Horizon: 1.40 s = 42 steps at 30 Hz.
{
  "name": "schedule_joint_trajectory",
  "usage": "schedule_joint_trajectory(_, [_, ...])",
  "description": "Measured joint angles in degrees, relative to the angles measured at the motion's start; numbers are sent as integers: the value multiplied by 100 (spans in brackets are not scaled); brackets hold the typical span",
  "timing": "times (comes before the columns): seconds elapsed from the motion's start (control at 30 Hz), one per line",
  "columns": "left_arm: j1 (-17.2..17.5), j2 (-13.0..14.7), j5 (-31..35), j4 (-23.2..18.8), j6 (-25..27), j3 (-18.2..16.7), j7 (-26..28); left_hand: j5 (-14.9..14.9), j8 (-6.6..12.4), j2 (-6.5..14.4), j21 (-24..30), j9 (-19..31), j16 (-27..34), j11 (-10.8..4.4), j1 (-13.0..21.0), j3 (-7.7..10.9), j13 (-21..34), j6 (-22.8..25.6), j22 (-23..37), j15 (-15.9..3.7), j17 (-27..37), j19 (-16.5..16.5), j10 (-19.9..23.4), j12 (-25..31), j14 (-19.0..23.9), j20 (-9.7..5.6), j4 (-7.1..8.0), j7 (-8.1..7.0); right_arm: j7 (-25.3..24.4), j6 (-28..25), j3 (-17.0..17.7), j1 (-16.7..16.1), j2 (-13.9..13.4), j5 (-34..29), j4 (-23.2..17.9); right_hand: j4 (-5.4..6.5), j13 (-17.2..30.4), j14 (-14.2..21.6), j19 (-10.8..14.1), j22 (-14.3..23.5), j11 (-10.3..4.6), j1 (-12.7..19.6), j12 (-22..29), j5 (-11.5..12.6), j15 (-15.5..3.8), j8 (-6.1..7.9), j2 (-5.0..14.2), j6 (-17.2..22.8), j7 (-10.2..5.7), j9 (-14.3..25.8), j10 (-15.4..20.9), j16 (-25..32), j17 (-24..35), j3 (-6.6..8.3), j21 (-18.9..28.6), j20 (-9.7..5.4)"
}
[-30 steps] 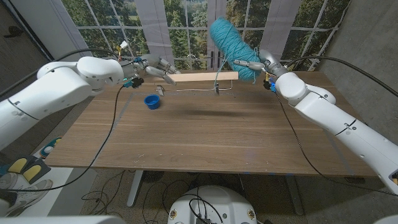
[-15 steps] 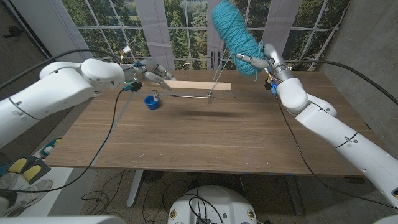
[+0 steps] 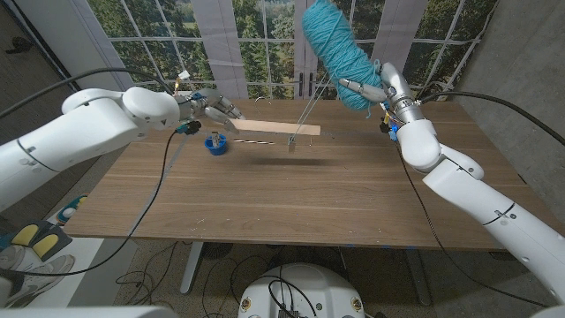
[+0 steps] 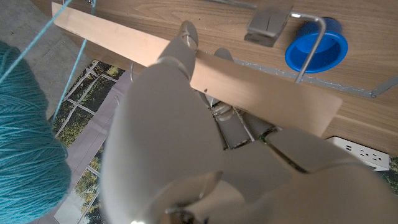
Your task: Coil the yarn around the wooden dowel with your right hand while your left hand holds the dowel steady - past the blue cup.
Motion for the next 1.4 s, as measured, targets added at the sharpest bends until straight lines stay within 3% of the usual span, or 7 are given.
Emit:
schedule_joint_trajectory(0.37, [-134, 14, 301, -204, 434, 181, 102, 0, -1, 22, 0, 1, -19, 0, -22, 0, -6, 0, 1, 0, -19, -1, 0, -43, 0, 1, 0, 0, 183, -487, 77, -128, -107, -133, -285, 38, 2, 0, 0, 1, 0, 0, 0, 39, 0, -5, 0, 0, 0, -41, 0, -44, 2, -10, 0, 0])
schedule_joint_trajectory(0.57, [-233, -17, 540, -336, 706, 382, 194, -1, -2, 22, 0, -1, -19, 0, -22, 23, -19, 0, 8, 0, -25, -10, 0, -43, 0, 9, -23, 0, 597, -1240, -64, 19, -277, -201, -503, 37, 2, 13, 0, 1, 0, 0, -2, 39, 12, -5, 0, 0, 0, -85, 1, -88, -15, -10, 0, 0])
schedule_joint_trajectory(0.8, [-318, -67, 825, -435, 992, 598, 290, -1, -3, 22, 0, -3, -36, 0, -22, 23, -42, -22, 11, 0, -26, -10, 0, -43, 0, 9, -23, 22, 1120, -2262, -446, 378, -496, -311, -721, 38, 3, 54, 0, 1, 22, 82, -44, 38, 10, -22, -9, 22, 22, -120, 23, -151, -17, -11, 0, 0])
schedule_joint_trajectory(0.9, [-344, -90, 999, -455, 1131, 671, 323, -1, -4, 22, -1, -3, -37, 0, -22, 41, -69, -21, 10, 0, -49, -10, 0, -43, 0, 9, -41, 21, 1196, -2402, -622, 548, -566, -324, -780, 38, 4, 54, 0, 1, 22, 82, -48, 38, 10, -23, -9, 22, 22, -139, 23, -151, -59, -11, 0, 0])
schedule_joint_trajectory(1.03, [-440, -145, 1195, -487, 1285, 894, 339, -6, -8, 22, 3, 0, -37, 32, -22, 47, -91, -41, 11, 0, -74, -10, -32, -88, 0, 9, -46, 41, 1614, -3127, -882, 803, -647, -358, -819, 29, 5, 66, -1, 1, 53, 82, -68, 34, -1, -24, -9, 22, 22, -165, 53, -151, -91, -14, 43, 0])
schedule_joint_trajectory(1.2, [-511, -198, 1434, -498, 1415, 1095, 356, -14, -24, 22, 21, 2, -40, 32, -22, 70, -121, -61, 9, -1, -102, -11, -32, -88, 1, 10, -69, 61, 1951, -3633, -1214, 1128, -724, -358, -825, -56, 87, 123, 7, 1, 95, 82, -123, -20, -7, -28, -9, 76, 71, -208, 135, -151, -193, -7, 54, 8])
schedule_joint_trajectory(1.4, [-578, -268, 1729, -474, 1535, 1320, 360, -31, -25, 22, 22, 2, -54, 62, -22, 70, -123, -61, 6, -11, -105, -11, -62, -88, 11, 10, -70, 61, 2338, -4112, -1662, 1577, -783, -300, -732, -161, 89, 242, 170, 2, 187, 112, -178, -134, -50, -51, -38, 217, 97, -273, 290, -122, -362, 51, 133, 170])
